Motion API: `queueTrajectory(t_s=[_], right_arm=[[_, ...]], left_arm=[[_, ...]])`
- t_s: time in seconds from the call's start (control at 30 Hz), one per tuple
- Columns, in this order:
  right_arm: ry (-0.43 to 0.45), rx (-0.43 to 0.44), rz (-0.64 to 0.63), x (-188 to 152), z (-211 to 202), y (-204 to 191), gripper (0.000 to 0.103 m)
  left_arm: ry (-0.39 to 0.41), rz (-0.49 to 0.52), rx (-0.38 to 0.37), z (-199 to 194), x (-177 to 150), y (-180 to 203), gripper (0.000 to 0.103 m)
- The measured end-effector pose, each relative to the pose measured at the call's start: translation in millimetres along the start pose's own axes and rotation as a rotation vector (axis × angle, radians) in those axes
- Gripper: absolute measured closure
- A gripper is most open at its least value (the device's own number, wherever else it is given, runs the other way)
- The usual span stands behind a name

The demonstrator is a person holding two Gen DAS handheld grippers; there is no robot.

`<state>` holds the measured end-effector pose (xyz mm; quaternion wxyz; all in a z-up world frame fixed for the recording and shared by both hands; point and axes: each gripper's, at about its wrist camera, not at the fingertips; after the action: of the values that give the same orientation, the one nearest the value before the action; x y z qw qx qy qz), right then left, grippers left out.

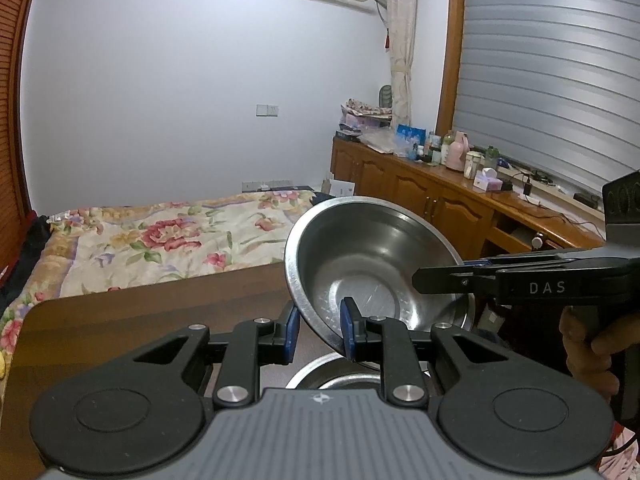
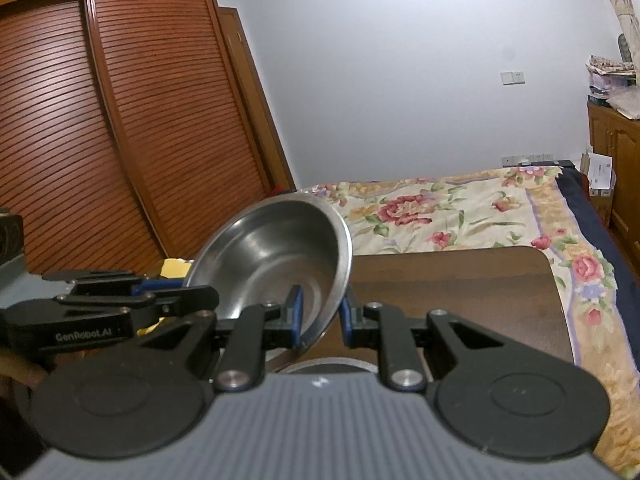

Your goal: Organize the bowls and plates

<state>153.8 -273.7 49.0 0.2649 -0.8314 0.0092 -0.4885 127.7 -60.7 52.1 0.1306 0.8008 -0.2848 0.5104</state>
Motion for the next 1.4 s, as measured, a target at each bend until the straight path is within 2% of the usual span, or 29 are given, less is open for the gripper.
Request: queueTrajectory(t_s=[0.2, 0.63, 0.77, 1.1, 1.4], right_arm=[[-0.016, -0.007, -0.005, -13, -1, 0, 0.082], [-0.083, -0.059, -0.011, -57, 8, 10, 0.082], [-0.090, -0.110, -0.056, -70, 13, 7, 0.082], [-0.059, -0.162, -0.085, -84, 13, 9, 0.082], [-0.045, -0.214, -0.155, -89, 17, 7, 0.082]], left_arm=[[-0.028, -0.008, -0.003, 1, -20, 5, 0.079], [-0.140, -0.011, -0.024, 19, -66, 19, 0.079], [-0.166, 0.022, -0.004, 28, -73, 26, 0.079], [-0.196, 0.100, 0.032, 43, -81, 36, 0.078], [-0.226, 0.101, 0.019, 51, -88, 36, 0.077]])
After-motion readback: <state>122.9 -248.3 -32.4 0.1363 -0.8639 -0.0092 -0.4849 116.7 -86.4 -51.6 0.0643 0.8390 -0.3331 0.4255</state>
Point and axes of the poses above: each gripper's, at about its wrist camera, not at the fingertips, and z roughly the way its jaws point, y to its right, x to its top, and after that the axes turned 11 degrees about z, right-handed
